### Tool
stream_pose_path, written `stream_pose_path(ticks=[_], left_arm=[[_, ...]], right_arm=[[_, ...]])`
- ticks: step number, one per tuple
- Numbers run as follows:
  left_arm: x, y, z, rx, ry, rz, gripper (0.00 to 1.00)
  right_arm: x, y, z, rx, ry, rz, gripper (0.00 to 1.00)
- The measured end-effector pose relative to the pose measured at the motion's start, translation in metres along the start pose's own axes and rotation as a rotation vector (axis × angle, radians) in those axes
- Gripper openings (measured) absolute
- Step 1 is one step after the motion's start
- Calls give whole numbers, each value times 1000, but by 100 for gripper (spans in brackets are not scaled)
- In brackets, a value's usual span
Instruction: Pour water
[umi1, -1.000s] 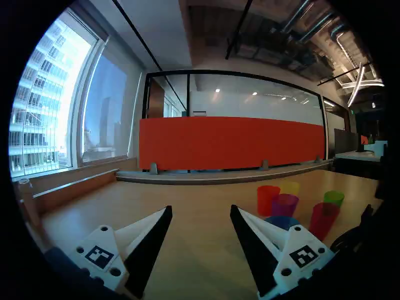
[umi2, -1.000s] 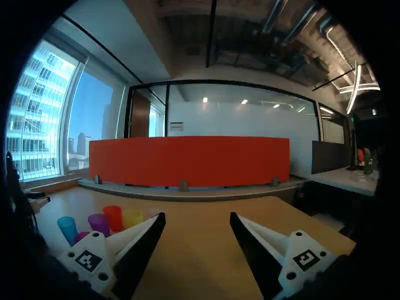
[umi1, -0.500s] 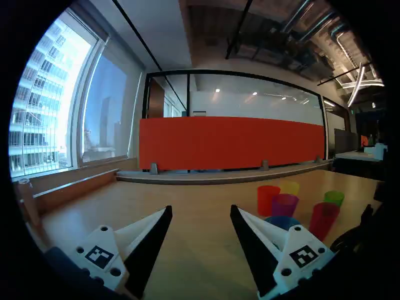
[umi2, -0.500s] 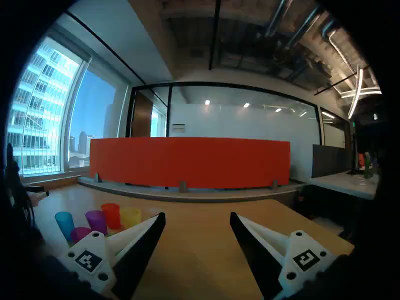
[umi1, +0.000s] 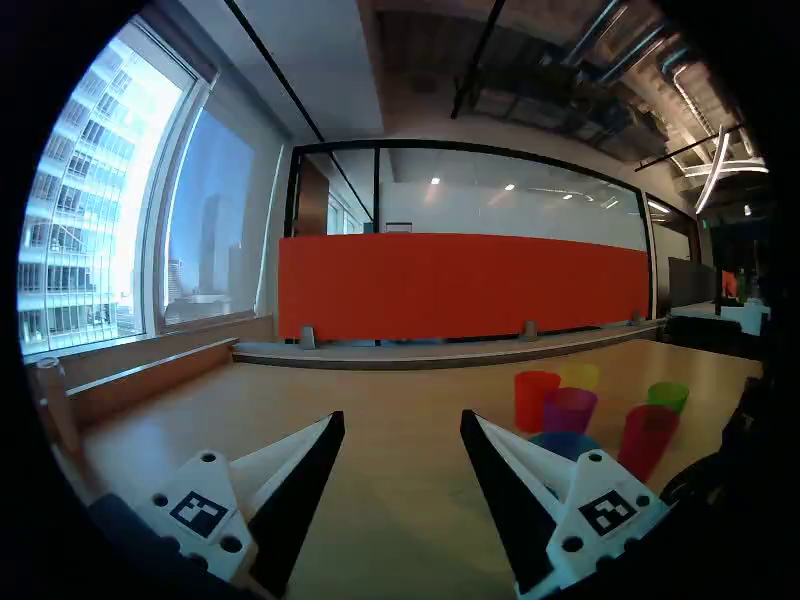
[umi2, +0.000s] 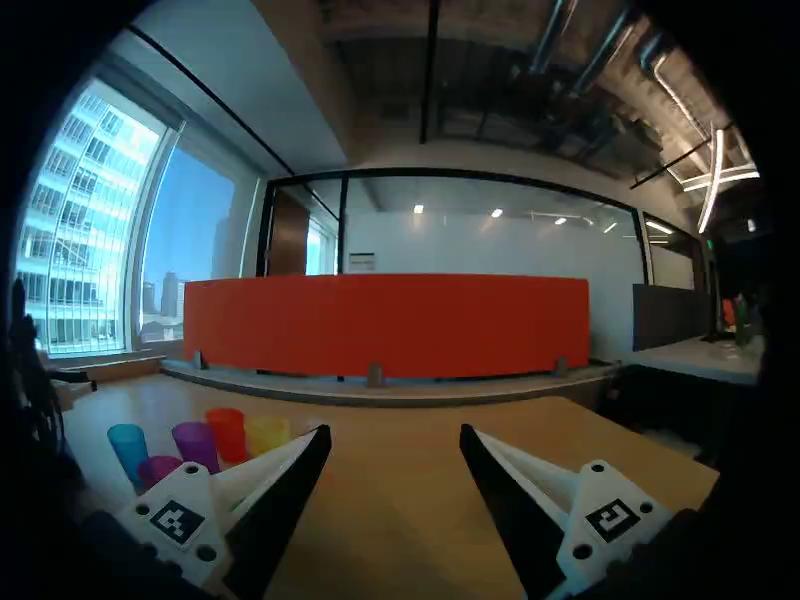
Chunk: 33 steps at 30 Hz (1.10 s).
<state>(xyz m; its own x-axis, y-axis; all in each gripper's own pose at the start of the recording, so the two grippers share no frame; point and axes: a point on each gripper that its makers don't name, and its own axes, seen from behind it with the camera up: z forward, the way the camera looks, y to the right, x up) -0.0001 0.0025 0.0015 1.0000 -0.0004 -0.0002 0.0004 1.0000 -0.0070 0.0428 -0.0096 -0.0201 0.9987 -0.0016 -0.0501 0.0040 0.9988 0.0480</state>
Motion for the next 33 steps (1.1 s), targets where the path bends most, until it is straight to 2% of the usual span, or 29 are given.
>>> stream_pose_path(ticks=[12, 27, 33], left_arm=[[0, -1, 0, 0, 0, 0, 86], [0, 0, -1, 0, 0, 0, 86], [0, -1, 0, 0, 0, 0, 86]], right_arm=[[-6, 8, 11, -33, 14, 28, 100], [-25, 6, 12, -35, 0, 50, 100], [-29, 8, 13, -40, -4, 41, 100]])
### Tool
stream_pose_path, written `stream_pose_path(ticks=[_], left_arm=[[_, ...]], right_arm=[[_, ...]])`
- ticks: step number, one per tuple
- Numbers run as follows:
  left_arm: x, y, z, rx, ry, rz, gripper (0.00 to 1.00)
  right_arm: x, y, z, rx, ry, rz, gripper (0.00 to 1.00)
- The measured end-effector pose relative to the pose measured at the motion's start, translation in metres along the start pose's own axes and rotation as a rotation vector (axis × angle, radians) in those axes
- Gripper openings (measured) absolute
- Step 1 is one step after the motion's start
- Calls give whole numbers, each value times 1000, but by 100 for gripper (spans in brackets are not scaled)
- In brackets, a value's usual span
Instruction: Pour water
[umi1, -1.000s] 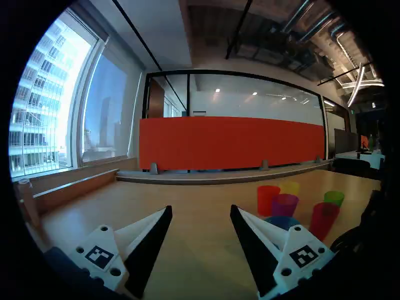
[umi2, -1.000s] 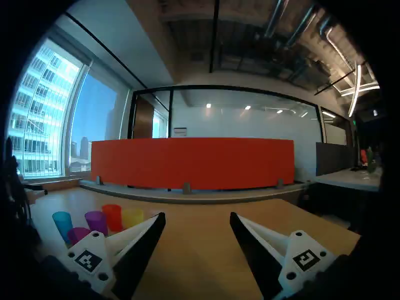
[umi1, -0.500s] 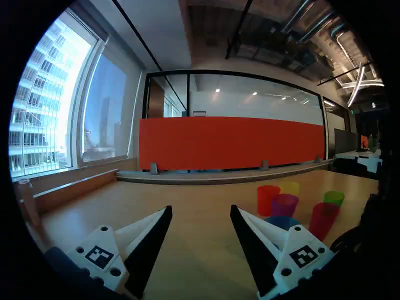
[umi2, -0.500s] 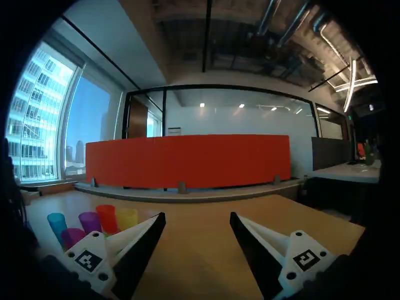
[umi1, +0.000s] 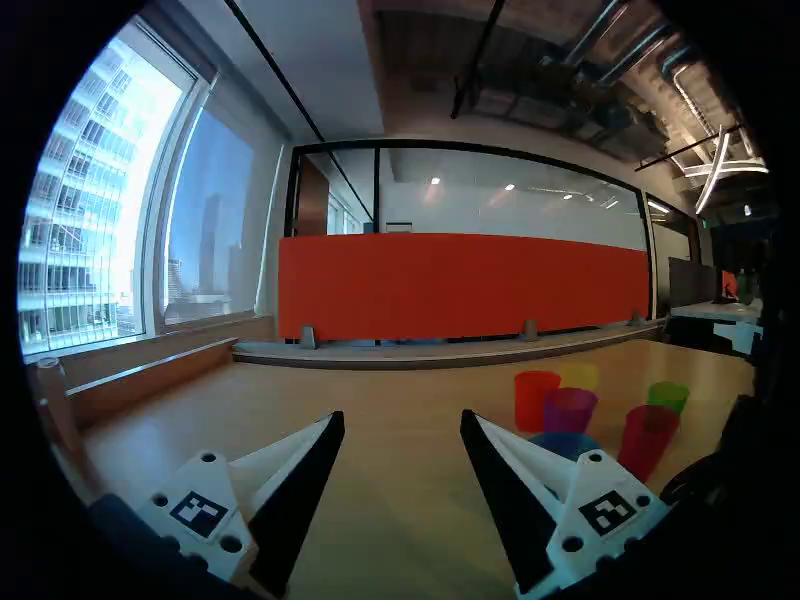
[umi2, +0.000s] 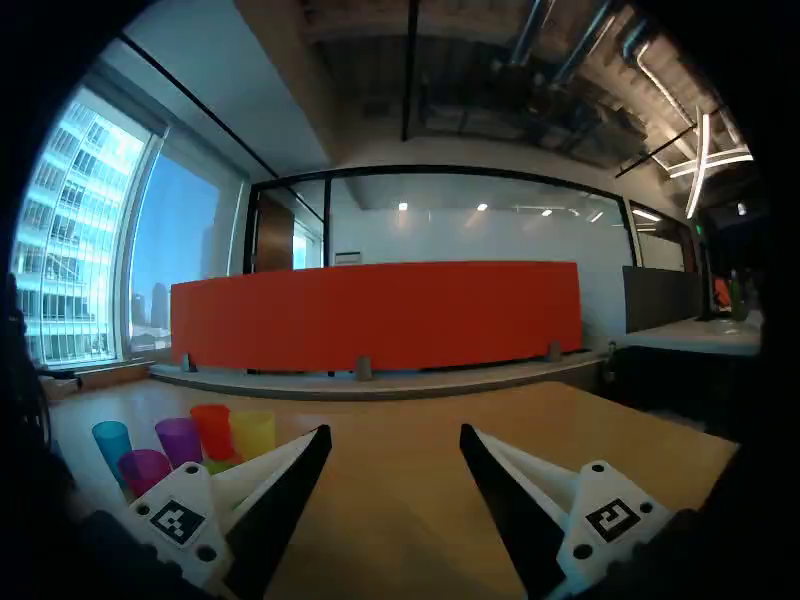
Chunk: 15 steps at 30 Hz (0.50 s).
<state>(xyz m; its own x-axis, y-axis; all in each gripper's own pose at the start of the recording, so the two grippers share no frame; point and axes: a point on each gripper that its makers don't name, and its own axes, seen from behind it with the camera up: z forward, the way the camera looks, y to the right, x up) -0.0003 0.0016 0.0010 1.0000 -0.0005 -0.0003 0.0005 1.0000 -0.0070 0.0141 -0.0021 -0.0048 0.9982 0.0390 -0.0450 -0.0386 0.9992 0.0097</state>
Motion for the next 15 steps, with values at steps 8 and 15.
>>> stream_pose_path(ticks=[8, 15], left_arm=[[0, 0, 0, 0, 0, 0, 86], [0, 0, 0, 0, 0, 0, 86]], right_arm=[[-6, -1, 2, -7, -11, -25, 100], [-10, -1, 2, -8, -22, -40, 100]])
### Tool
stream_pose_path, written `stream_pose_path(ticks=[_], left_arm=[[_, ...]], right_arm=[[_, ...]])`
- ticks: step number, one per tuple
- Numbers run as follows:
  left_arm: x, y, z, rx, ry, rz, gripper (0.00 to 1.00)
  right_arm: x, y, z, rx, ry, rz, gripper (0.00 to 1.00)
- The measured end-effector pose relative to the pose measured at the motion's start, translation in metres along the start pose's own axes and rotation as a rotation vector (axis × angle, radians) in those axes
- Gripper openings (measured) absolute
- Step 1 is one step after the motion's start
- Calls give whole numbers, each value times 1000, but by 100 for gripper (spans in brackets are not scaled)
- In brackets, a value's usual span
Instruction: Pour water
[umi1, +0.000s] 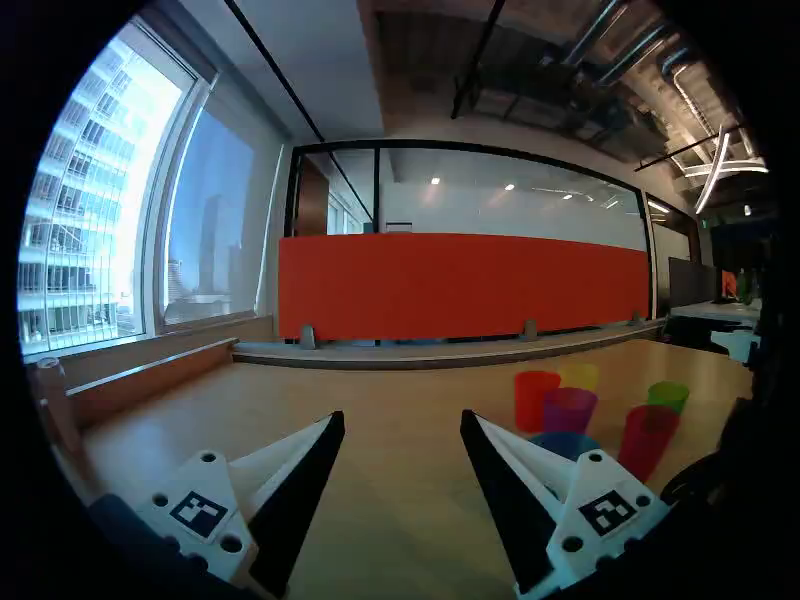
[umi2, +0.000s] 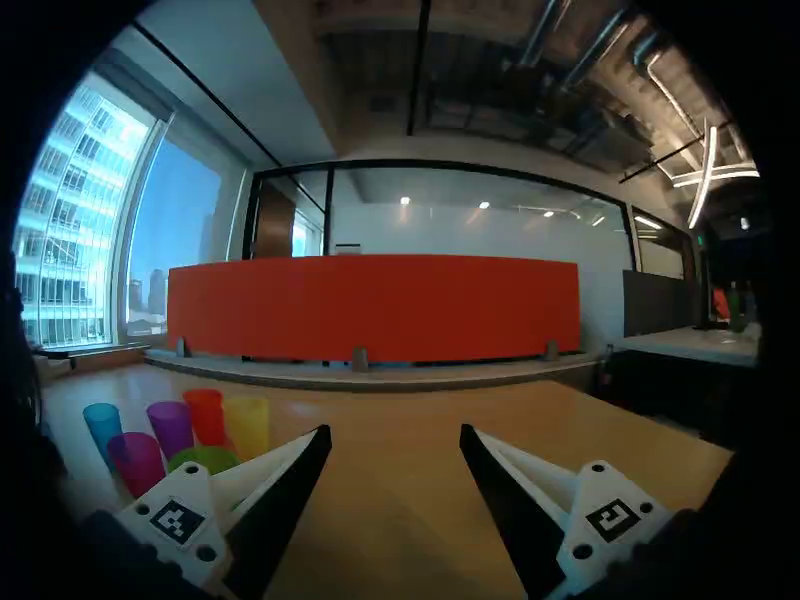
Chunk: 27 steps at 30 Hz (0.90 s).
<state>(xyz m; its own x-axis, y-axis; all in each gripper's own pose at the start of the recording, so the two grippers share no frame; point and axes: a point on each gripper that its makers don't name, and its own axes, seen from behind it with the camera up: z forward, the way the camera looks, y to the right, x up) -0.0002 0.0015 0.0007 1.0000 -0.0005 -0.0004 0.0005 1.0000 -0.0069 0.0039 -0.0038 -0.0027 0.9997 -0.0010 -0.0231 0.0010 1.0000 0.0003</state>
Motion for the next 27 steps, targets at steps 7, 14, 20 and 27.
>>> stream_pose_path(ticks=[7, 14, 20, 27], left_arm=[[0, 0, 0, 0, 0, 0, 86], [0, 0, 1, 0, 0, 0, 86], [0, 0, 1, 0, 0, 0, 86], [0, 0, 0, 0, 0, 0, 86]], right_arm=[[-5, 1, 1, -2, -19, 2, 100], [-5, 2, 1, -3, -20, 3, 100], [-5, 1, 1, -3, -20, 2, 100], [-5, 2, 0, -2, -21, 2, 100]])
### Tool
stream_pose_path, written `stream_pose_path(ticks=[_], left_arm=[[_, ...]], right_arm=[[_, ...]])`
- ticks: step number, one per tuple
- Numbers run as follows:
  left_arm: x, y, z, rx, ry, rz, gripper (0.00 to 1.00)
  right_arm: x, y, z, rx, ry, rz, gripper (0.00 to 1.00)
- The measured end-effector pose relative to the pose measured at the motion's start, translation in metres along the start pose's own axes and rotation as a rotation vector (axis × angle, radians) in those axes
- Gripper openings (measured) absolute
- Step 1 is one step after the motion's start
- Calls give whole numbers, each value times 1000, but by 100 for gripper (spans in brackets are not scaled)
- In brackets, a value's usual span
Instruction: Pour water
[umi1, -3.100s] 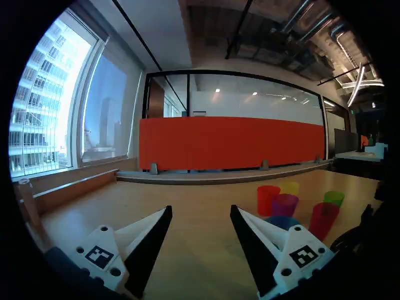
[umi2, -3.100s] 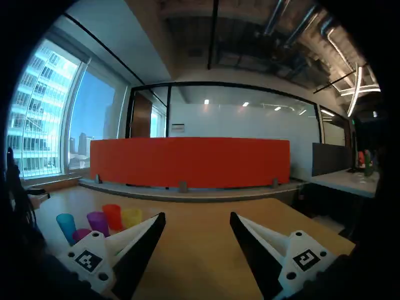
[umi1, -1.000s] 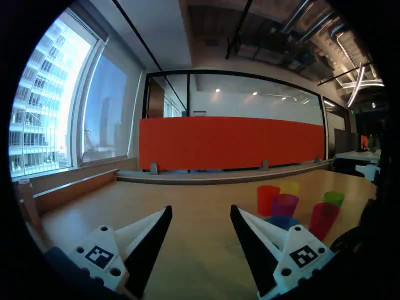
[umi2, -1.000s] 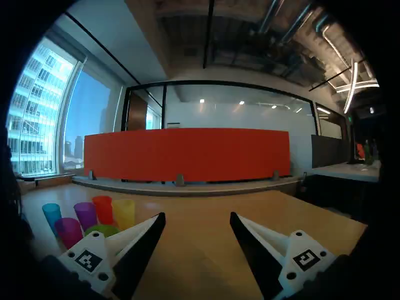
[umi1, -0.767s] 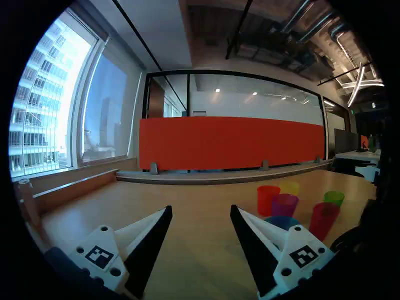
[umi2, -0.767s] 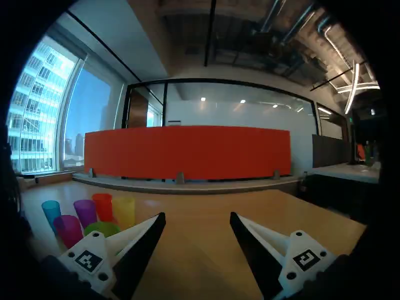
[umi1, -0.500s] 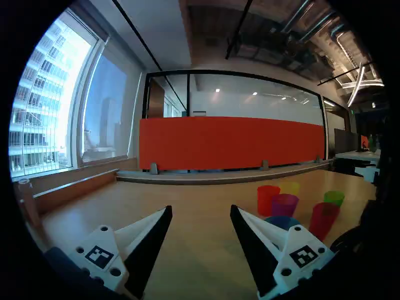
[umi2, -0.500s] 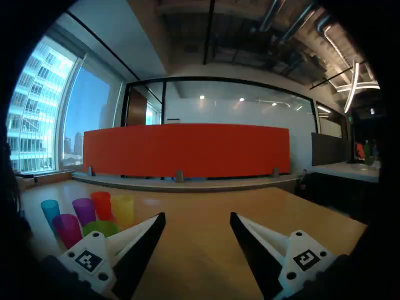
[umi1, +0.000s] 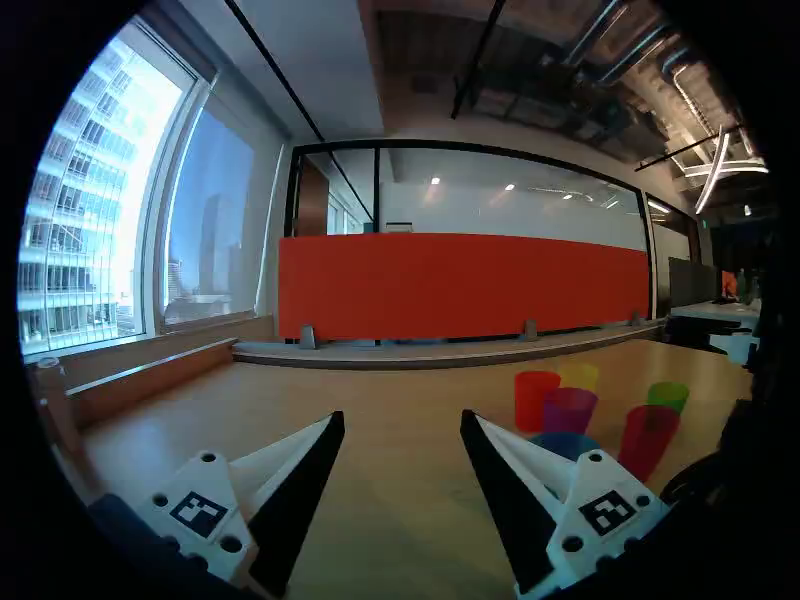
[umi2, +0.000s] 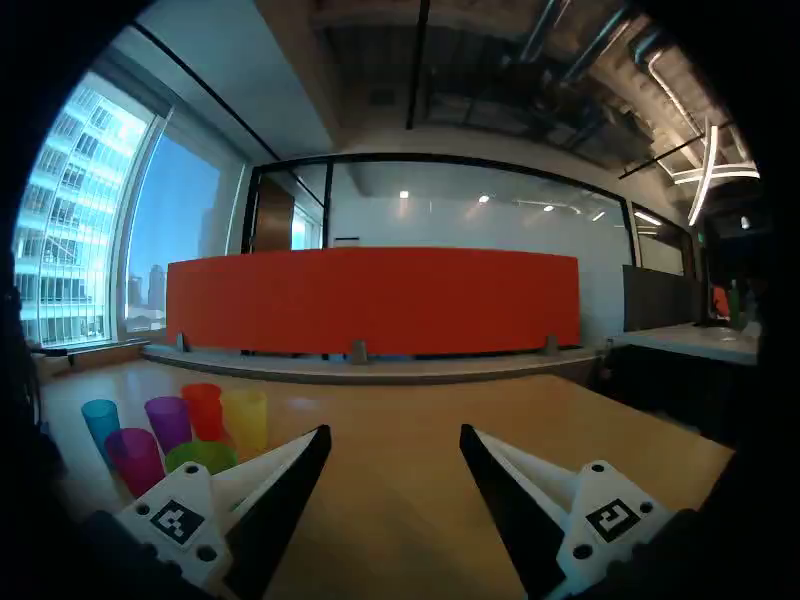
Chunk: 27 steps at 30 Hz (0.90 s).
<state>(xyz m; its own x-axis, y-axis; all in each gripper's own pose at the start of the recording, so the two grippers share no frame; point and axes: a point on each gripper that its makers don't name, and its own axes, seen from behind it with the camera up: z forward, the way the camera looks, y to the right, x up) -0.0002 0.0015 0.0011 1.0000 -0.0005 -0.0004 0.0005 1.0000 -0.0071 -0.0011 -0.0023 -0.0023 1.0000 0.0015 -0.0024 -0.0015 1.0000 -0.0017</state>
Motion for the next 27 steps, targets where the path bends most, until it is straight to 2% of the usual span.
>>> stream_pose_path(ticks=[27], left_arm=[[0, 0, 0, 0, 0, 0, 86]], right_arm=[[0, -2, -1, 7, -2, 0, 100]])
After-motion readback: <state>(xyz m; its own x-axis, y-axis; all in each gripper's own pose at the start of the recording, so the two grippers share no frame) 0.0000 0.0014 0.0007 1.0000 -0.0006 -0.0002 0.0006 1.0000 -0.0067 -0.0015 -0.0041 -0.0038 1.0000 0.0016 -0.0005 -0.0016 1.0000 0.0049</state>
